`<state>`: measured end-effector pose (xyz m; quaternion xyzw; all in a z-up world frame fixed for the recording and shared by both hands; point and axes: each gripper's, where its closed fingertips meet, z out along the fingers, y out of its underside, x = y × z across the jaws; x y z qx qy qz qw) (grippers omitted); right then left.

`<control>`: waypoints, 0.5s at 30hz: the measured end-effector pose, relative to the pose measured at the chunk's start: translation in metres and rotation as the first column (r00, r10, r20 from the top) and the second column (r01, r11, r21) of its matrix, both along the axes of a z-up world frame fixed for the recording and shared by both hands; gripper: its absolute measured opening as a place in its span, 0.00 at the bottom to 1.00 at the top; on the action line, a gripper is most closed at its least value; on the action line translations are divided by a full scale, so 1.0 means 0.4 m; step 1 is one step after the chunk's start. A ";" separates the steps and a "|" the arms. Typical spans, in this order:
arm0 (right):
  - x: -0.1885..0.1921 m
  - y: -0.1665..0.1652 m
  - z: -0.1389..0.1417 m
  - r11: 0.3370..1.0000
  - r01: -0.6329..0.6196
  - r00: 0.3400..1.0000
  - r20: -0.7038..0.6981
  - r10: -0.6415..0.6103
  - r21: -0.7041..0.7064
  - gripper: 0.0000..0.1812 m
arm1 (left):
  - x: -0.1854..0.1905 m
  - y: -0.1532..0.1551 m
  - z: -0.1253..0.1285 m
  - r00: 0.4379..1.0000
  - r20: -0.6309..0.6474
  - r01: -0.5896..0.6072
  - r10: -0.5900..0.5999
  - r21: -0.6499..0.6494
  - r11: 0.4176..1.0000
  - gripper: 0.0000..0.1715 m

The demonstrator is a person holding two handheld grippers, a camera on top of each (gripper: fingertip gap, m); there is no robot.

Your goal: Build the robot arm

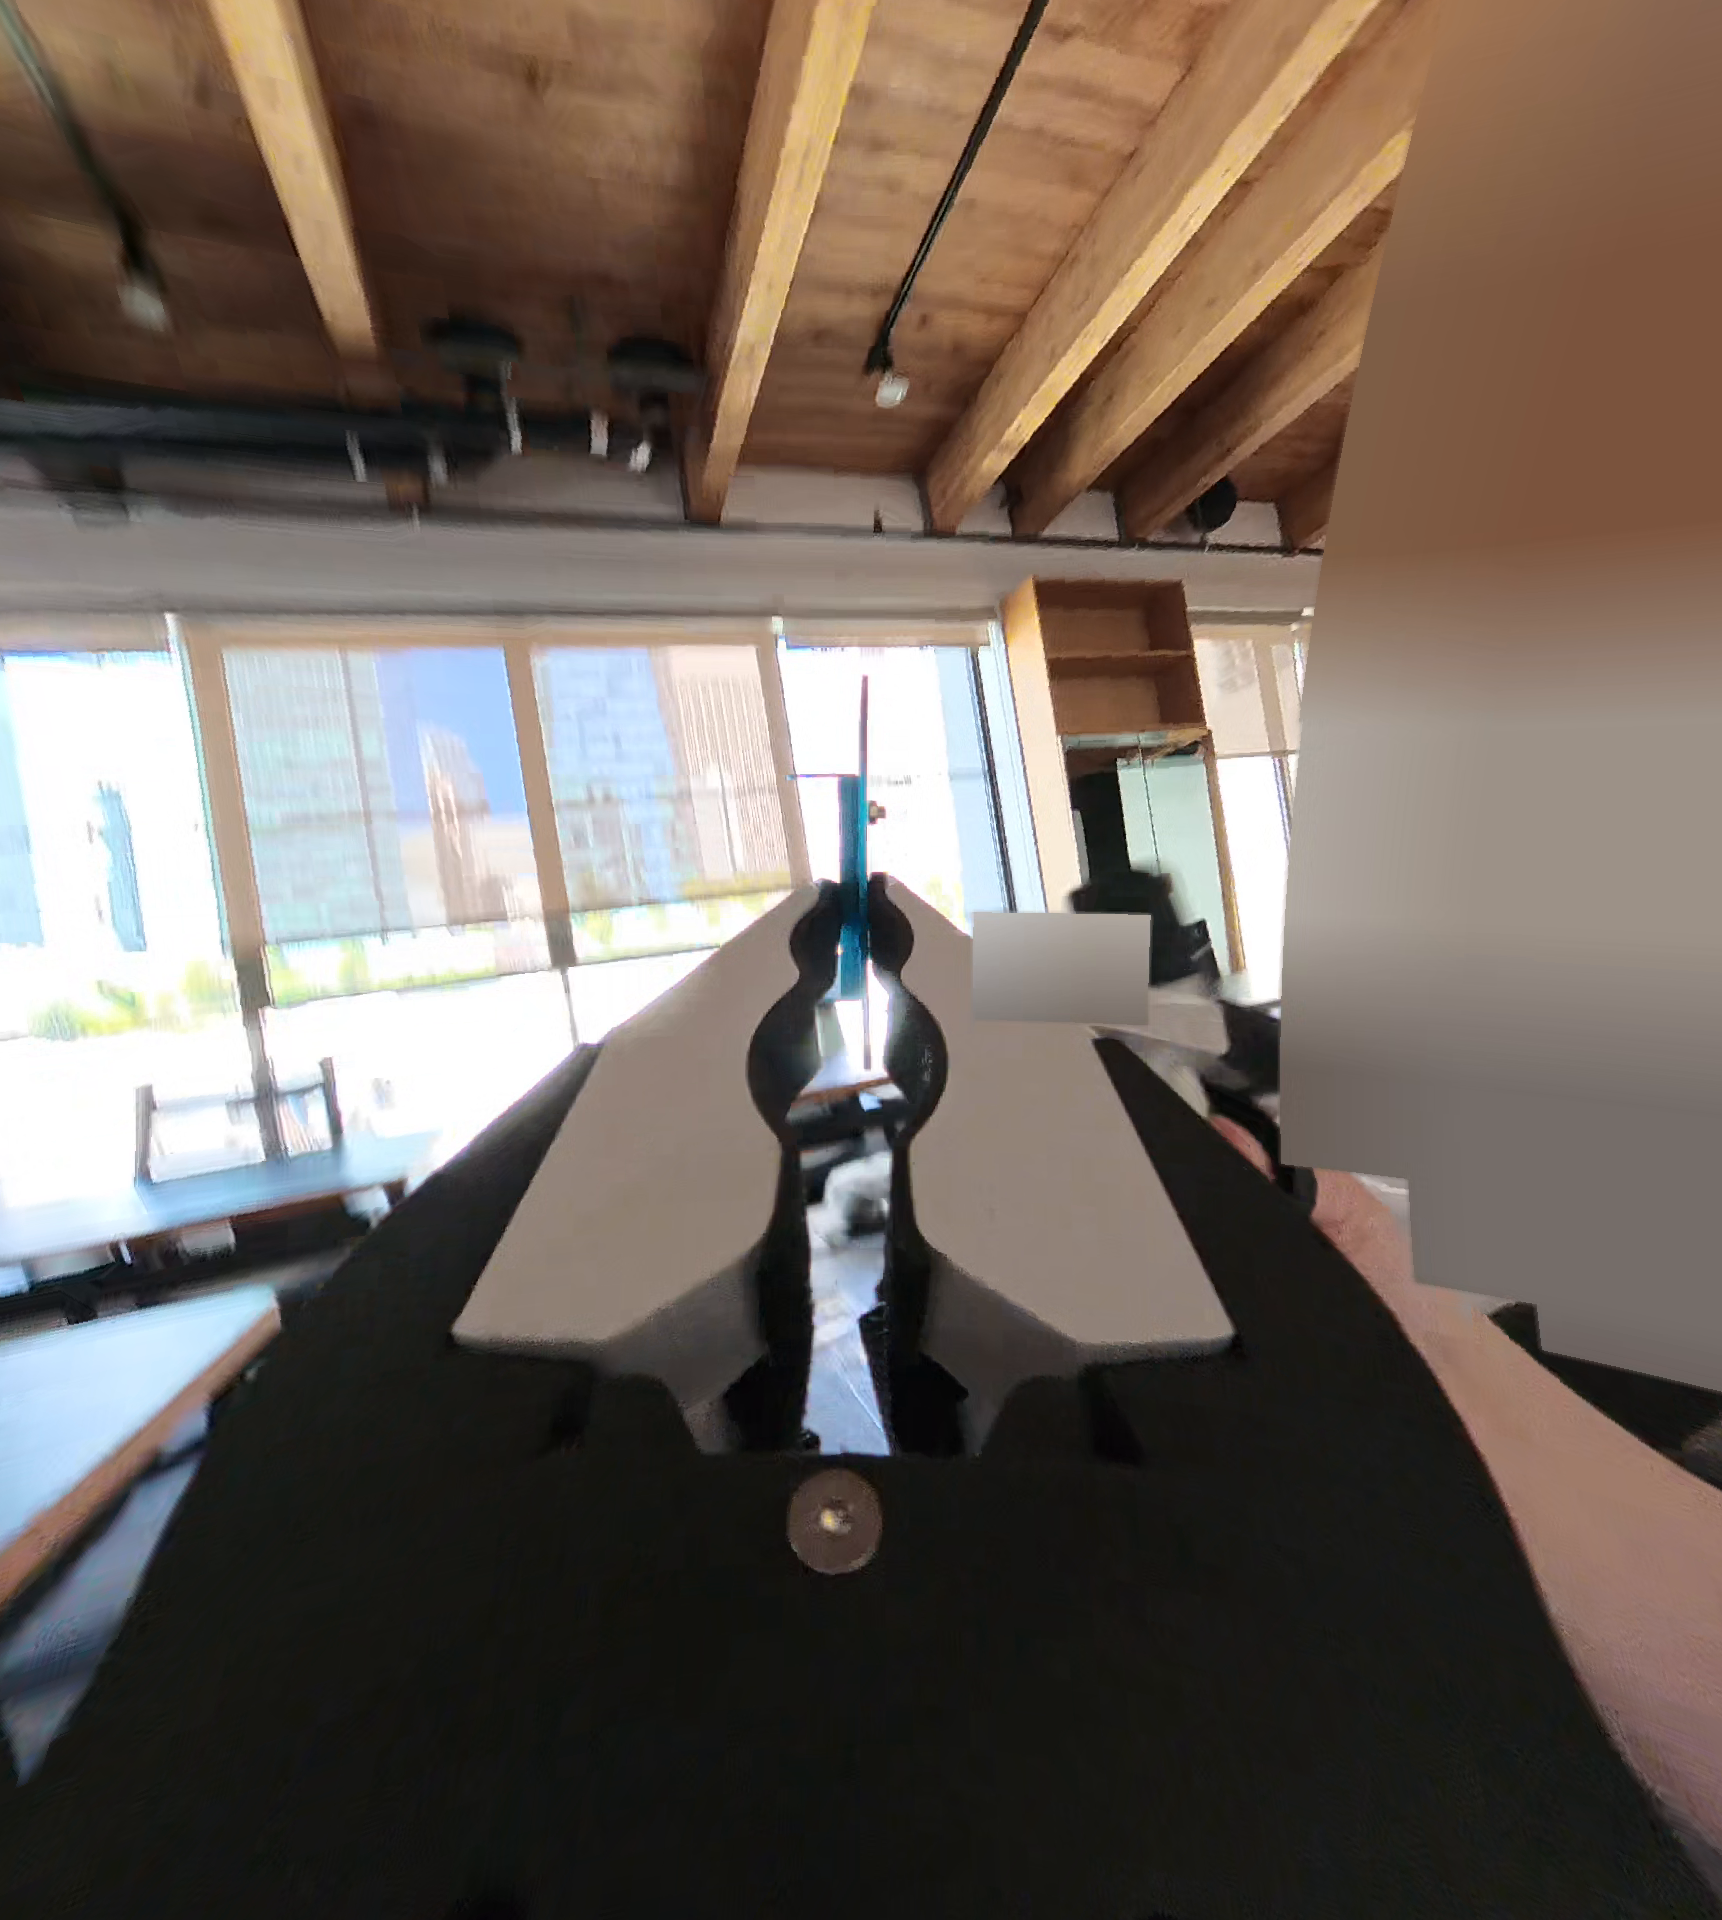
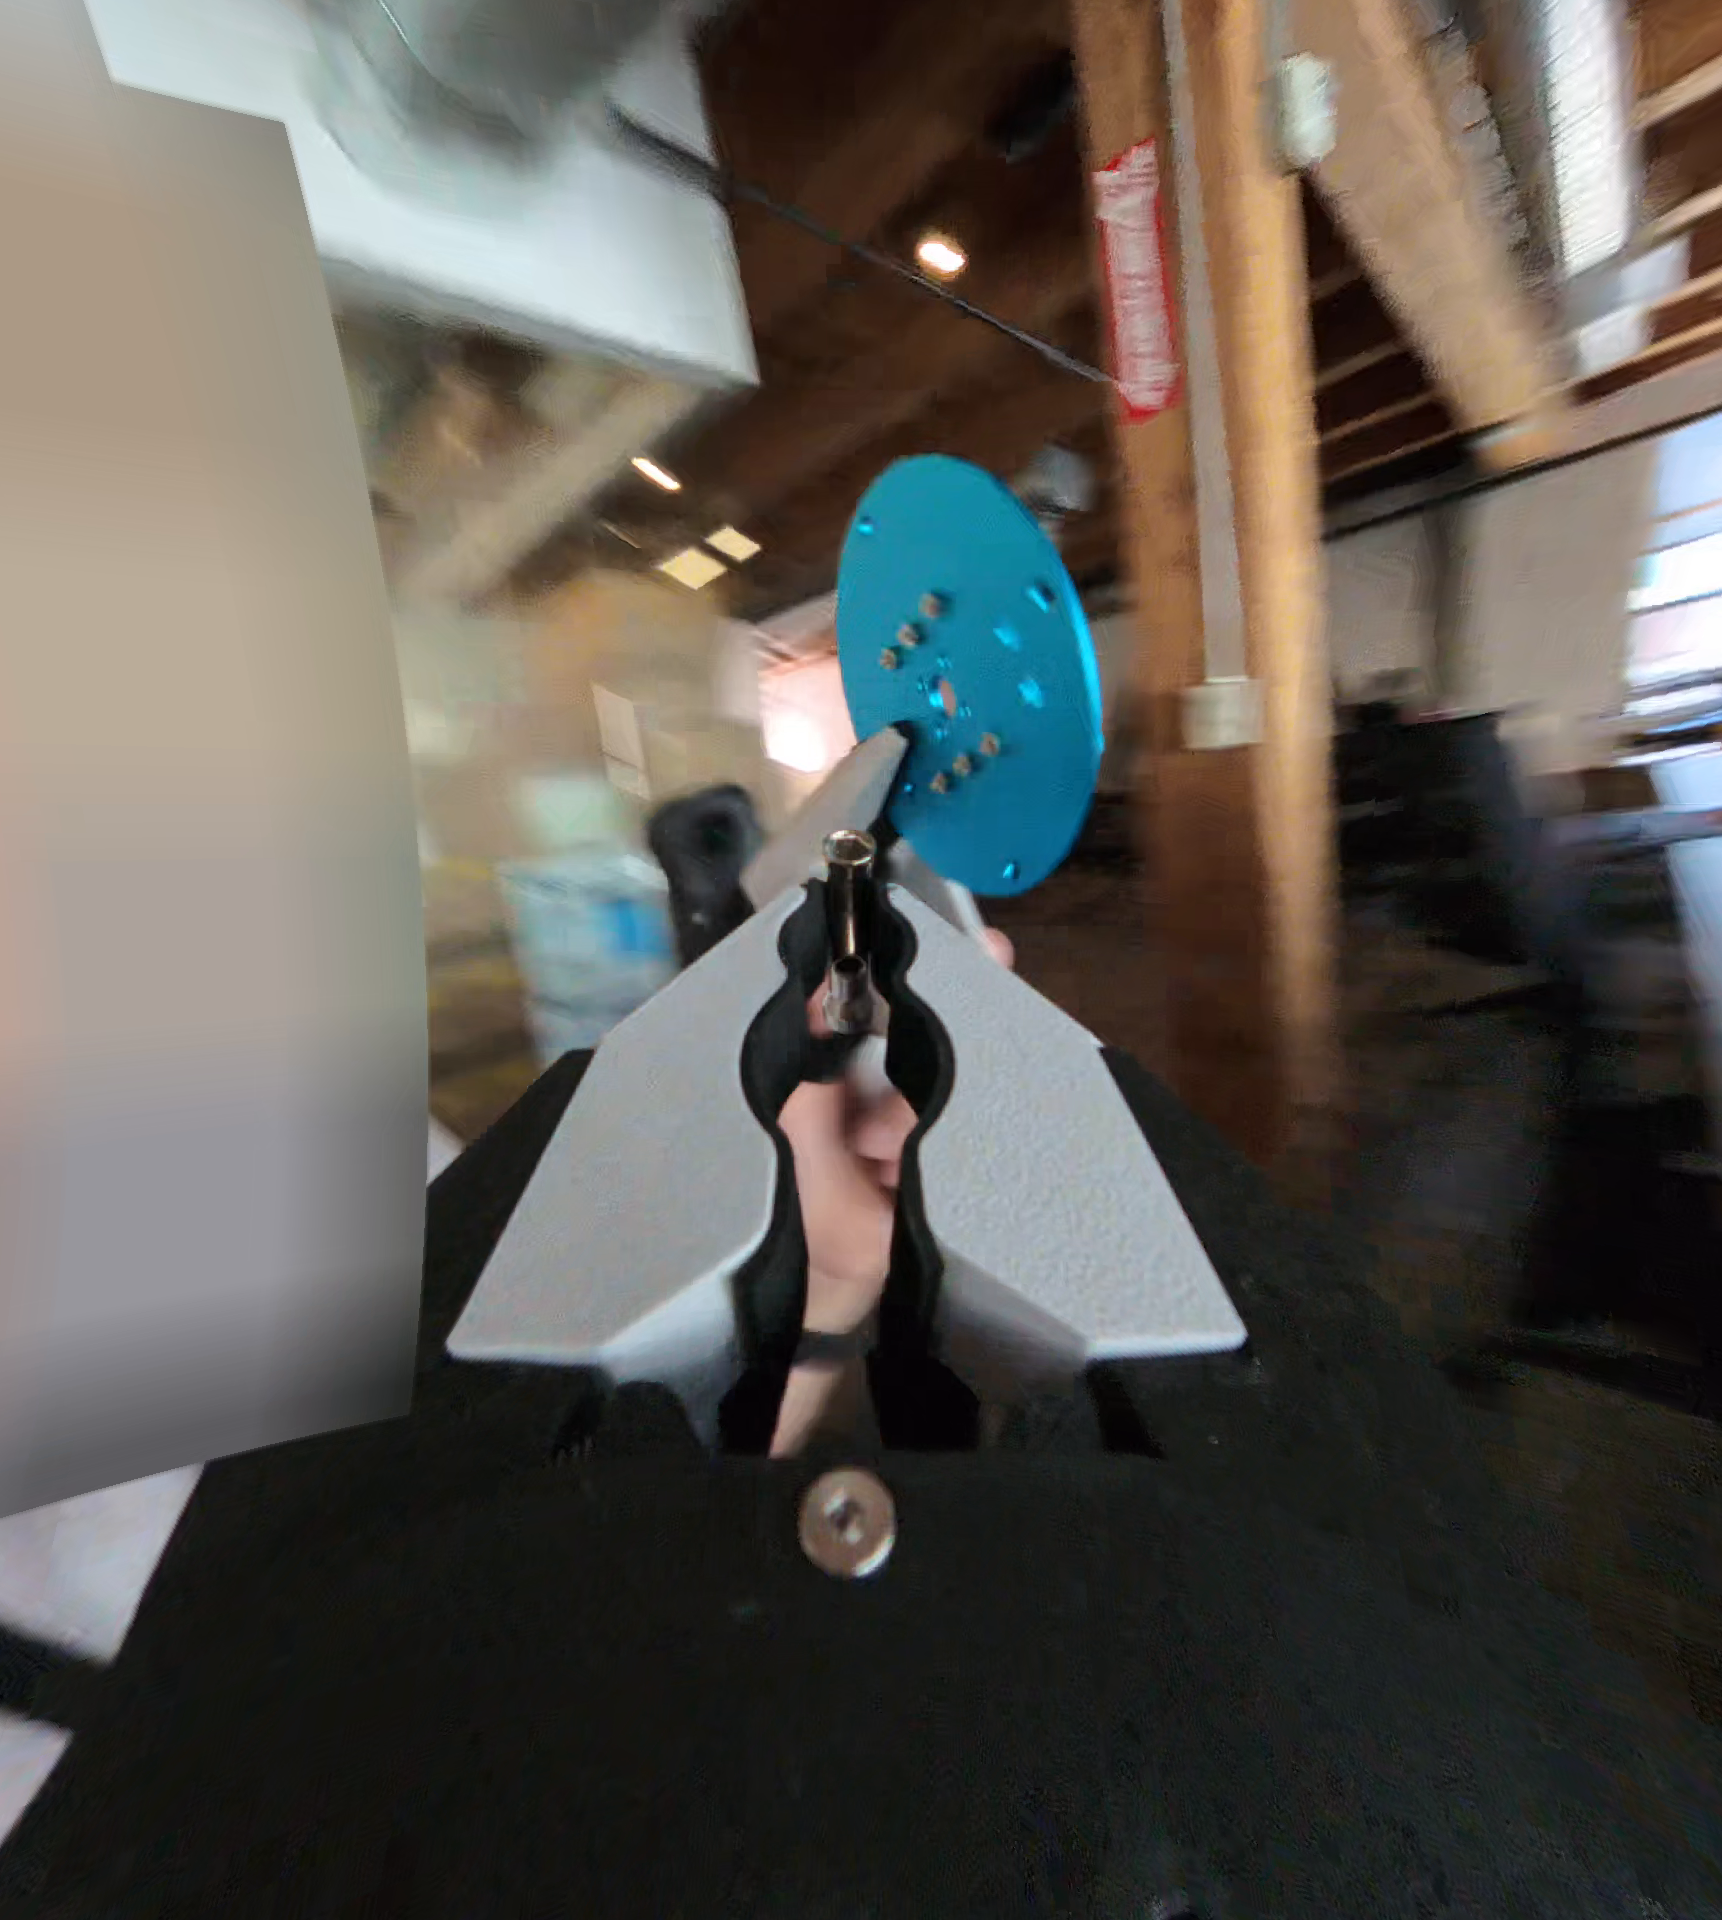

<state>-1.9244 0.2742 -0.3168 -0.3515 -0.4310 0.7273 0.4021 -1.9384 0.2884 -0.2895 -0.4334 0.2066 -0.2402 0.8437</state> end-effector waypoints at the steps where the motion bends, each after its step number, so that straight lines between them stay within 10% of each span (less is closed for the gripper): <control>1: 0.001 0.026 -0.003 0.961 0.203 0.978 0.020 -0.210 0.186 0.04 | -0.005 0.015 -0.010 1.000 0.007 0.013 -0.013 -0.062 0.998 0.02; 4: 0.029 0.079 0.026 0.431 0.595 0.718 -0.208 -0.664 0.678 0.04 | -0.022 0.035 -0.022 1.000 0.029 0.002 0.003 -0.150 0.989 0.02; 7: 0.015 0.077 0.023 0.018 0.575 0.555 -0.373 -0.743 0.818 0.03 | -0.032 0.035 -0.021 0.996 0.006 -0.082 0.084 -0.152 0.985 0.01; 15: -0.040 0.059 0.005 -0.322 0.504 0.450 -0.562 -0.694 0.801 0.04 | -0.010 0.009 -0.013 0.973 -0.093 -0.221 0.212 -0.104 0.970 0.01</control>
